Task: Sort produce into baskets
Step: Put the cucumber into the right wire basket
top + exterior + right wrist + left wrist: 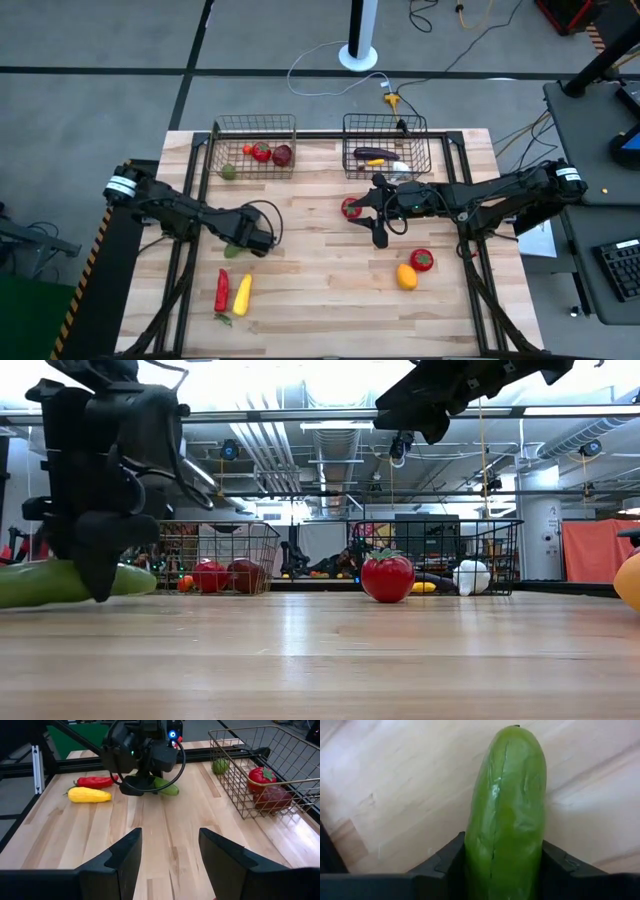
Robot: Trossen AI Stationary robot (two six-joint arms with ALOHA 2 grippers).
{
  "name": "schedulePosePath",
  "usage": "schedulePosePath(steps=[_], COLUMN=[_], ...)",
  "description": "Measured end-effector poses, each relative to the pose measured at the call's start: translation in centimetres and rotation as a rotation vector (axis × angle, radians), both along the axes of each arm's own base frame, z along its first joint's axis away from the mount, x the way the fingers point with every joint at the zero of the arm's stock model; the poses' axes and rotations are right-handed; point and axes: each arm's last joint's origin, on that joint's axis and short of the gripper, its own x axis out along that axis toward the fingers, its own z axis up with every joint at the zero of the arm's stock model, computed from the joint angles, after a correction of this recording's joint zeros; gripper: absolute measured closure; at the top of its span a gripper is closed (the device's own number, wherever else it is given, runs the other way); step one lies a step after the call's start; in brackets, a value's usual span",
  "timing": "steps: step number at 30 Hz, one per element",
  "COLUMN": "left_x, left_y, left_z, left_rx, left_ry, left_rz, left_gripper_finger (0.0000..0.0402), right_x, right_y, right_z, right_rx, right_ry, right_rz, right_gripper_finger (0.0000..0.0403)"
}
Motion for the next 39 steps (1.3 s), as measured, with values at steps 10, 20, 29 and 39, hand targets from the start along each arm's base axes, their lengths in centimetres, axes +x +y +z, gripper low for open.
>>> schedulePosePath(steps=[10,20,29,39], left_x=[3.2,7.1,9.0,8.4], left_y=[-1.3,-5.3,-7.1,-5.0], left_z=[3.9,10.4,10.6,9.9], left_rx=[0.175,0.579,0.617,0.7], left_ry=[-0.162,-0.497,-0.918,-1.218], left_rz=[-0.228,-0.608,-1.005,-0.836], left_gripper_finger=[0.0249,0.0249,0.0248,0.0248], right_x=[-0.1,-0.6,-1.2,-1.1], right_y=[0.0,0.8,2.0,3.2], right_z=[-0.3,-2.0,-3.2,-2.1], right_rx=[-0.001,-0.01,-0.058,-0.047], right_ry=[0.007,-0.038,-0.104,-0.202], right_rz=[0.001,0.038,0.101,0.145], right_gripper_finger=[0.0213,0.0213,0.0213,0.016])
